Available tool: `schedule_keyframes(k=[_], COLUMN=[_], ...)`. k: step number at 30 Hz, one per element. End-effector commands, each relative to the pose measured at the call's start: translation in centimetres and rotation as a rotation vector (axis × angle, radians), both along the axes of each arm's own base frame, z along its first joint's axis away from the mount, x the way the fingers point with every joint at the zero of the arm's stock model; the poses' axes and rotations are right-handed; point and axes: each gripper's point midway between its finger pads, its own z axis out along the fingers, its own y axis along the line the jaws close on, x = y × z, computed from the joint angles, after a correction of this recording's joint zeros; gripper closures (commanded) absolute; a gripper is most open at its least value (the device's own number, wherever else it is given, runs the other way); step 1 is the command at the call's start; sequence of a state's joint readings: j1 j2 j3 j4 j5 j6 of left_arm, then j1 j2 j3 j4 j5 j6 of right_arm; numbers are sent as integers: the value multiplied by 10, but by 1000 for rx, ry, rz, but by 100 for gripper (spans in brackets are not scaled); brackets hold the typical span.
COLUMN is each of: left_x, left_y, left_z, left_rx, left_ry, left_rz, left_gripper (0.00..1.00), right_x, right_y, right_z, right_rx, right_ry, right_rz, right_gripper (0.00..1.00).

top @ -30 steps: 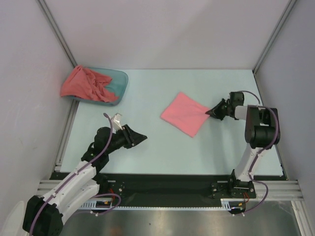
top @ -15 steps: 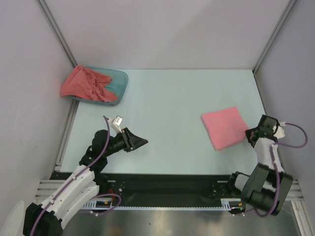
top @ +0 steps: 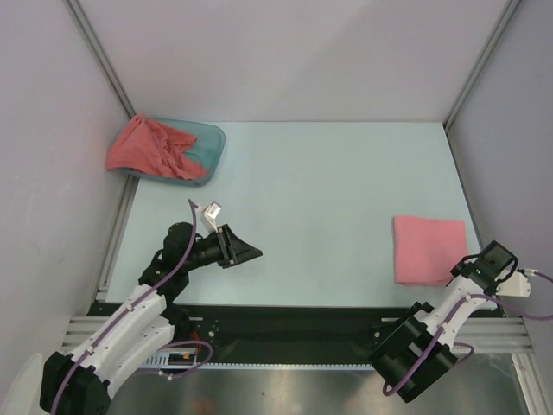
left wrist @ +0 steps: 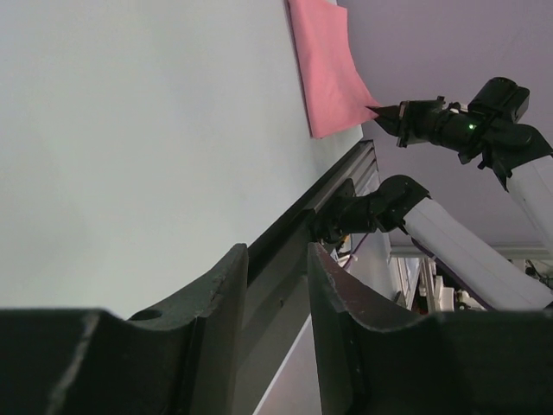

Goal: Fold and stack the t-shirts
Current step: Neatly place the folded tshirt to the corner, then reset both grippers

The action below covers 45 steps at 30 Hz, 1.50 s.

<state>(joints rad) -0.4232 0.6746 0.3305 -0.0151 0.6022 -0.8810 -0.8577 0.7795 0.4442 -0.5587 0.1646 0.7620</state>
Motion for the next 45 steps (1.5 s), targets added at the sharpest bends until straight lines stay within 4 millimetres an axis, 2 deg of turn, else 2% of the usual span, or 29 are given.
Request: schedule_keyframes(k=[1, 6, 9, 13, 19, 29, 33, 35, 36, 37, 38, 39, 42, 43, 45], left_x=[-3, -1, 3, 9, 15, 13, 13, 13, 13, 13, 13, 12, 10, 9, 8], left_y=[-4, -6, -9, -13, -17, -17, -17, -18, -18, -18, -18, -18, -17, -16, -15], left_z=[19, 22, 21, 23, 23, 24, 23, 24, 24, 25, 25, 25, 26, 23, 24], left_rx=[-4, 3, 11, 7, -2, -8, -9, -13, -15, -17, -17, -19, -21, -19, -21], left_ry=[-53, -52, -44, -46, -42, -40, -38, -41, -40, -45, -42, -43, -50, -43, -47], left_rz=[-56, -70, -82, -90, -100, -104, -103, -104, -105, -105, -106, -109, -107, -105, -100], left_gripper=[60, 60, 60, 60, 60, 60, 60, 59, 59, 59, 59, 59, 59, 59, 58], right_x=[-6, -11, -15, -20, -22, -13, -13, -9, -9, 0, -5, -1, 15, 35, 54], right_y=[-11, -29, -37, -42, -53, -62, -63, -62, -63, -62, -63, -62, -53, -40, -25], right_z=[15, 20, 16, 11, 13, 14, 20, 32, 39, 54, 61, 70, 108, 129, 151], right_rx=[-60, -76, -65, -56, -74, -79, -85, -106, -126, -170, -196, -222, -308, -339, -387], right_ry=[7, 24, 51, 71, 89, 81, 95, 102, 114, 103, 138, 131, 116, 77, 49], right_rz=[-33, -54, -57, -47, -37, -11, 7, 23, 17, 41, 18, 25, 60, 124, 178], right_gripper=[100, 100, 100, 100, 100, 99, 73, 61, 50, 42, 32, 1, 0, 0, 0])
